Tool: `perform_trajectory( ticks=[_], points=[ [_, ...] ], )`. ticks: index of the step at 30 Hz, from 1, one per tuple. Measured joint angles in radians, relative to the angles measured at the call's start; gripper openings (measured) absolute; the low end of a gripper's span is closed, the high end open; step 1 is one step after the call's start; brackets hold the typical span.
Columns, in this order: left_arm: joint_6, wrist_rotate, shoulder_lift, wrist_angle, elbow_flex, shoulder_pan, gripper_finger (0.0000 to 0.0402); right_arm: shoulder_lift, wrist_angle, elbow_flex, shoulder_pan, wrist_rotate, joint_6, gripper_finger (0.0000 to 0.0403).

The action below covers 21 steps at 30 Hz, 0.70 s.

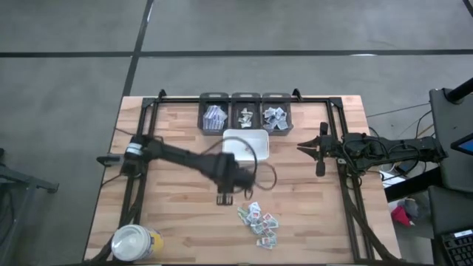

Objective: Pick & Place First Aid Supplies
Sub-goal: Put the green band aid into the middle black bin

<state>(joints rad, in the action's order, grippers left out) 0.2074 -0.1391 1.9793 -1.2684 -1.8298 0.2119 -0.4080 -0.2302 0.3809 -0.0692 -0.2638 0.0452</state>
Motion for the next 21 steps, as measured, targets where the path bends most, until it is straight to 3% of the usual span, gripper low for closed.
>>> perform_trajectory(
  ticks=[10, 21],
  points=[
    [-0.129, -0.064, 0.001, 0.395, 0.274, 0.092, 0.0142, 0.0, 0.0, 0.0, 0.0, 0.002, 0.006, 0.0052],
    [-0.127, -0.063, 0.001, 0.461, 0.38, 0.086, 0.0142, 0.0, 0.0, 0.0, 0.0, 0.001, 0.006, 0.0052]
  ],
)
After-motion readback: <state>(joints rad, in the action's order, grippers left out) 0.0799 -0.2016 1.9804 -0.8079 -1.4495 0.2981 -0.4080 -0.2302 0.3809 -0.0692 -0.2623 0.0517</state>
